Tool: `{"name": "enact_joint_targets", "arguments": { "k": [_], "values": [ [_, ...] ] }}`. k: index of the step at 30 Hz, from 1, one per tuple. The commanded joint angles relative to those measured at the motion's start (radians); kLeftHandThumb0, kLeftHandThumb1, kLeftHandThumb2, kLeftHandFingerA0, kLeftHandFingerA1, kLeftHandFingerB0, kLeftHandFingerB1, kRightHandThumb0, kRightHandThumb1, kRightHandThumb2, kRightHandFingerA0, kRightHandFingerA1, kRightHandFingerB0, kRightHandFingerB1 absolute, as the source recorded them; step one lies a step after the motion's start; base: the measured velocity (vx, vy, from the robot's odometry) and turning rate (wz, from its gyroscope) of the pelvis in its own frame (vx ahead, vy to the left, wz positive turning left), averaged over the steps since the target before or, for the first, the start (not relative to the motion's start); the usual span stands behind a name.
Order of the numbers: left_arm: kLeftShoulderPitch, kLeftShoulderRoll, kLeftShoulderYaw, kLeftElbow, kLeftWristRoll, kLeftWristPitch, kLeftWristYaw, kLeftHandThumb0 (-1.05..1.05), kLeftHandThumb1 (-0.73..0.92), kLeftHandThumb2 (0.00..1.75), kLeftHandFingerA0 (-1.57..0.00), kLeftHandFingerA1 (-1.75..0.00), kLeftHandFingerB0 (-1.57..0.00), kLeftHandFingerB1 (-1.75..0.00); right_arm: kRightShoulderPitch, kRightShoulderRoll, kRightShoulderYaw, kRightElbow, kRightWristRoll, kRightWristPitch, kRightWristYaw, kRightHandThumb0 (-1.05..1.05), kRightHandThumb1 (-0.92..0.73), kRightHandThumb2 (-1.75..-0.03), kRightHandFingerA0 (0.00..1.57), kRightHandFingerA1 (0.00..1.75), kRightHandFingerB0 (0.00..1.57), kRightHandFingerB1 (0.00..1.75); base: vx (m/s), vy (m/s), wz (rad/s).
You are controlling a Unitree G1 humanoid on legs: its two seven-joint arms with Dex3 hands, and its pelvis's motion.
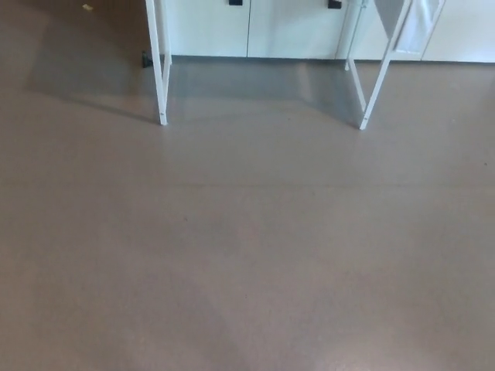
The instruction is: The robot walks towards a desk on which a shovel is kept on the left hand side and a container is kept on the right hand side. The robot picks up the shovel using its left hand and places it in the container.
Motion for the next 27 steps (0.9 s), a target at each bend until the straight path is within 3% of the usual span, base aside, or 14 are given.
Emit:
{"name": "enact_joint_targets", "arguments": {
  "k": [1,2,15,27],
  "values": [
    [0.0,-0.001,-0.007,0.011,0.002,-0.071,-0.011,-0.22,0.6,0.58,-0.44,-0.35,-0.42,-0.34,-0.004,-0.024,-0.003,0.001,0.006,-0.026,0.012,-0.07,-0.57,-0.56,0.56,0.6,0.46,0.51,0.12,0.017,0.14],
    [0.002,-0.002,-0.008,0.007,0.002,-0.067,-0.008,-0.29,0.56,0.65,-0.41,-0.39,-0.41,-0.39,-0.002,-0.025,-0.001,0.0,0.004,-0.029,0.013,-0.08,-0.57,-0.56,0.57,0.6,0.47,0.52,0.14,-0.065,0.12],
    [0.014,-0.011,-0.036,0.002,0.018,-0.088,0.014,-0.29,0.58,0.65,-0.4,-0.39,-0.4,-0.38,0.016,-0.04,0.019,-0.01,-0.006,-0.026,0.014,-0.1,-0.57,-0.56,0.56,0.58,0.49,0.51,0.21,-0.155,0.08],
    [0.023,-0.015,-0.071,0.013,0.049,-0.127,0.022,-0.32,0.58,0.66,-0.37,-0.38,-0.37,-0.38,0.017,-0.055,0.041,0.017,-0.021,-0.065,0.032,-0.11,-0.56,-0.55,0.59,0.58,0.49,0.51,0.27,0.14,-0.17]
  ]
}}
